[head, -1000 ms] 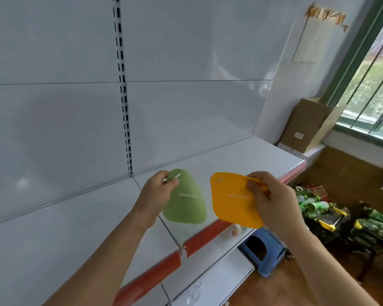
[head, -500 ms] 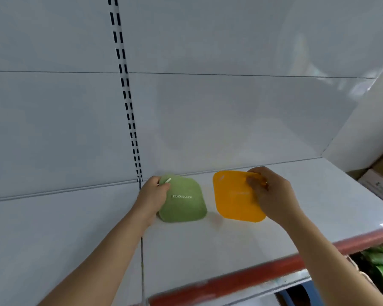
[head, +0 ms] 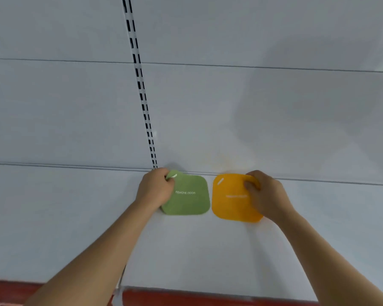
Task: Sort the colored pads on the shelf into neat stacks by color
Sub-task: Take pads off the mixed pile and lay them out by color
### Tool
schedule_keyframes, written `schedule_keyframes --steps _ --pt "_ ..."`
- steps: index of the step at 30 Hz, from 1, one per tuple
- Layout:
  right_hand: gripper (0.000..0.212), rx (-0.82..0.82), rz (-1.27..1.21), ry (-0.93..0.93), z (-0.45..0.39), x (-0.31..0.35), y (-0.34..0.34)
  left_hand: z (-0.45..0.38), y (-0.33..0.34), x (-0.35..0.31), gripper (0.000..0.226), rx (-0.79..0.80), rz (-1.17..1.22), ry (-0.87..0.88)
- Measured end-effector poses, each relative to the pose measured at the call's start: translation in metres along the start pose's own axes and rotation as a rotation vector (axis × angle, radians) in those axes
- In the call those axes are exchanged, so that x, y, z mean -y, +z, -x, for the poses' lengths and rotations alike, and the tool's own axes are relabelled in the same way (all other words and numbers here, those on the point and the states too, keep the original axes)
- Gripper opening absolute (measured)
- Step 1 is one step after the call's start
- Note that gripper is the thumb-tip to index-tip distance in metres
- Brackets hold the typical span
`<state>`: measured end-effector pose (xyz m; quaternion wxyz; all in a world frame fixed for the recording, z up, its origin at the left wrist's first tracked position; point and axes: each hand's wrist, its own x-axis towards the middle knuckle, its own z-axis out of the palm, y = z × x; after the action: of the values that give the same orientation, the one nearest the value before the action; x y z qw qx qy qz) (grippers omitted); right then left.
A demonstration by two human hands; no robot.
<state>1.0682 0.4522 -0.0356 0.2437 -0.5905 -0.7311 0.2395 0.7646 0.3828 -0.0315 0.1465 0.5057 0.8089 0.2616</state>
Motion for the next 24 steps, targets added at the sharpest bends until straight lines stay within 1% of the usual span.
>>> schedule_keyframes --steps 4,7,10,13,16,20,22,24 --pt "0.022 0.002 0.074 -0.016 -0.008 0.002 0.008 -0.006 0.002 -0.002 0.016 -0.013 -0.069 0.030" --pt "0.027 0.010 0.186 -0.047 -0.009 0.005 0.010 -0.010 -0.001 -0.001 0.012 0.008 -0.104 0.062" --pt "0.032 0.005 0.243 -0.047 -0.009 0.009 0.009 -0.012 -0.002 0.000 0.012 0.020 -0.113 0.093" --pt "0.043 0.004 0.310 -0.036 -0.004 0.015 0.010 -0.009 0.003 -0.001 0.021 -0.013 -0.178 0.102" --pt "0.054 0.015 0.389 -0.030 0.004 0.021 0.013 -0.005 0.008 -0.005 0.013 -0.055 -0.286 0.122" --pt "0.059 -0.010 0.490 -0.049 0.007 0.023 0.013 0.003 0.007 -0.013 0.023 -0.052 -0.508 0.144" --pt "0.061 -0.034 0.551 -0.068 0.008 0.022 0.011 0.005 0.003 -0.015 0.032 -0.052 -0.551 0.152" --pt "0.059 -0.067 0.584 -0.109 0.010 0.022 0.009 0.006 0.000 -0.014 0.035 -0.068 -0.571 0.179"
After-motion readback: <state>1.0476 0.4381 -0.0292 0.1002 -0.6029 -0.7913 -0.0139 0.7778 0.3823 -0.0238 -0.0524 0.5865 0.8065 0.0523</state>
